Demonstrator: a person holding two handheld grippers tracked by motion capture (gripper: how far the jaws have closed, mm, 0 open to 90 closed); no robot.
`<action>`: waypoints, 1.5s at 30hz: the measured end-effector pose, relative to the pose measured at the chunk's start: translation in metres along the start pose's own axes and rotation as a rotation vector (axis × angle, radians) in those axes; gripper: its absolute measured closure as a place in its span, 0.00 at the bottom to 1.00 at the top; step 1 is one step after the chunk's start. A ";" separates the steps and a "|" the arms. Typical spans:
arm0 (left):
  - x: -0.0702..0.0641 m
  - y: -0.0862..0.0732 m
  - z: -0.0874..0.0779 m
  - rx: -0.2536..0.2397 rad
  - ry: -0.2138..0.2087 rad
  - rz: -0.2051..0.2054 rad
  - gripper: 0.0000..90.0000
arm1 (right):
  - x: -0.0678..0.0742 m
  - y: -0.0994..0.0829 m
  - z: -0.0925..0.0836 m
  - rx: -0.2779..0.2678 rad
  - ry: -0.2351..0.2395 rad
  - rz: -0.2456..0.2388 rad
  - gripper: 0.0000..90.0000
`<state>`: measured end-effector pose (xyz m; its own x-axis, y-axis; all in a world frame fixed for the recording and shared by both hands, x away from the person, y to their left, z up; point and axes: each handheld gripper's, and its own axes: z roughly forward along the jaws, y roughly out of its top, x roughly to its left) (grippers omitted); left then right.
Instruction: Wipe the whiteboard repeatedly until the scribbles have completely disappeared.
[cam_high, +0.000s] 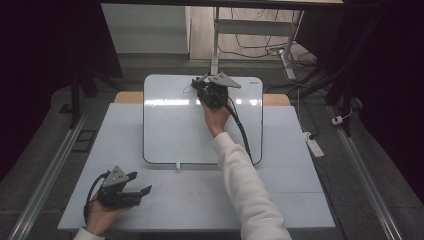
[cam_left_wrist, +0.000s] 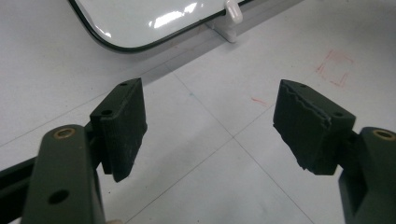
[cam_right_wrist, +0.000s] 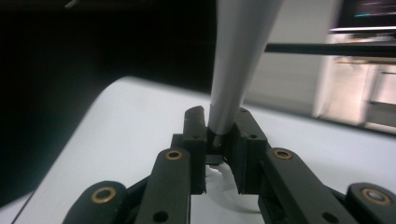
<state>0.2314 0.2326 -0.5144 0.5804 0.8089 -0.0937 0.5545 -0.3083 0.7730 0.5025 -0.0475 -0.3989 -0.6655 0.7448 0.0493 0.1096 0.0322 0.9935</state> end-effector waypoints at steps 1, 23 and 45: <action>0.000 0.000 0.000 -0.002 -0.001 -0.002 0.29 | -0.002 0.001 -0.001 -0.010 -0.012 0.011 0.86; 0.003 0.000 0.001 -0.004 -0.006 -0.005 0.29 | 0.007 -0.003 0.006 0.005 0.034 -0.063 0.86; 0.005 0.000 0.000 -0.010 -0.009 -0.007 0.29 | 0.018 -0.005 0.007 0.042 0.040 -0.147 0.86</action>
<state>0.2343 0.2361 -0.5149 0.5818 0.8065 -0.1050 0.5528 -0.2975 0.7784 0.4949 -0.0298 -0.4033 -0.7054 0.7029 -0.0918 0.0386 0.1673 0.9852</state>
